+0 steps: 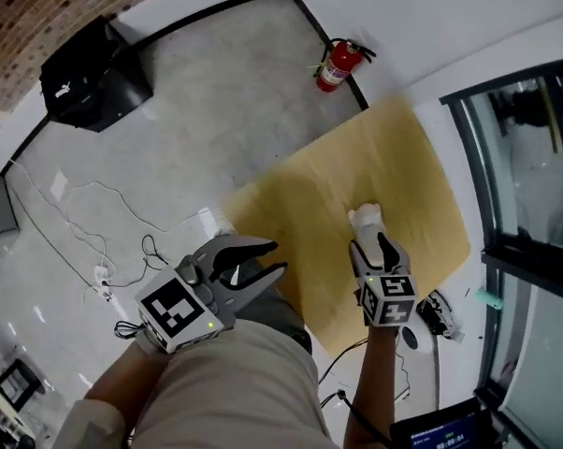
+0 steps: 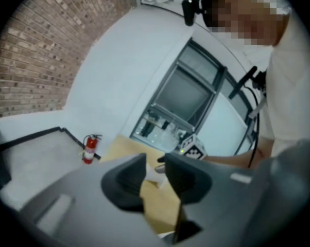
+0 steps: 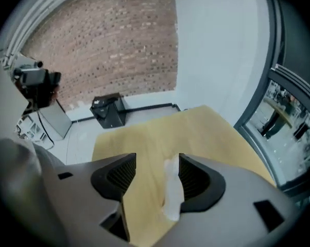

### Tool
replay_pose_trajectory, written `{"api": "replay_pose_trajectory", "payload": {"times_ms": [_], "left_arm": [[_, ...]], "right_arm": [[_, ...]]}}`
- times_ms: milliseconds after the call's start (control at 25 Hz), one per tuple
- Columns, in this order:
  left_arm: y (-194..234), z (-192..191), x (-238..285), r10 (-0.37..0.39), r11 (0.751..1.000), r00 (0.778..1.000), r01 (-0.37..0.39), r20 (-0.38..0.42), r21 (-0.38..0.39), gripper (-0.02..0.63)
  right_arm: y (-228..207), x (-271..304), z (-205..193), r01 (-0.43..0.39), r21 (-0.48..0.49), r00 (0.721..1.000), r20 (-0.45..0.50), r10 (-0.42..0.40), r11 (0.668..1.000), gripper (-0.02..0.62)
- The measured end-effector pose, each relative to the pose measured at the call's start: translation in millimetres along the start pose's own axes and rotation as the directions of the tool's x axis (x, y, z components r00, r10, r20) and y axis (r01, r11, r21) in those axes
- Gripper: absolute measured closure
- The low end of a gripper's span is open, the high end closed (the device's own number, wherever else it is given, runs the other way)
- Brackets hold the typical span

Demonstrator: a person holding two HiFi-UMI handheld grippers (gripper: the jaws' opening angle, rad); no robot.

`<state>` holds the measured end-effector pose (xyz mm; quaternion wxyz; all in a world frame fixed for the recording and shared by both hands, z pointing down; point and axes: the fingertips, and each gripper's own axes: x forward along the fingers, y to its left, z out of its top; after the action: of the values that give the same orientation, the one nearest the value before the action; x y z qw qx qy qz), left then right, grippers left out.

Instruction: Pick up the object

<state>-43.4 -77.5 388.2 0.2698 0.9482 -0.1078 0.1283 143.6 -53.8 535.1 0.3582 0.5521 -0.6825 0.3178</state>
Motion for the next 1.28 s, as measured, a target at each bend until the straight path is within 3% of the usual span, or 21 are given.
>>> {"api": "replay_pose_trajectory", "payload": {"times_ms": [240, 400, 600, 1040, 1280], "left_arm": [[0.8, -27.0, -15.7, 0.087, 0.994, 0.996, -0.085, 0.033, -0.065, 0.506], [-1.0, -48.1, -30.0, 0.125, 0.988, 0.992, -0.122, 0.028, -0.089, 0.506], [-2.2, -57.0, -41.1, 0.162, 0.982, 0.986, -0.157, 0.042, -0.109, 0.506], [-12.7, -53.5, -52.9, 0.179, 0.981, 0.982, -0.174, 0.058, -0.088, 0.506], [-26.0, -57.7, -41.2, 0.161, 0.985, 0.987, -0.159, 0.024, -0.063, 0.506]], "right_arm": [[-35.0, 59.0, -31.8, 0.013, -0.125, 0.974, -0.224, -0.041, 0.992, 0.288], [-47.6, 84.3, -47.2, -0.002, -0.128, 0.942, -0.332, -0.041, 0.992, 0.203], [-44.3, 112.9, -80.3, -0.074, -0.077, 0.885, -0.464, 0.030, 0.994, 0.144], [-35.1, 117.6, -81.1, -0.095, -0.078, 0.871, -0.489, 0.045, 0.992, 0.124], [-40.4, 118.2, -82.6, -0.093, -0.078, 0.874, -0.484, 0.044, 0.993, 0.124]]}}
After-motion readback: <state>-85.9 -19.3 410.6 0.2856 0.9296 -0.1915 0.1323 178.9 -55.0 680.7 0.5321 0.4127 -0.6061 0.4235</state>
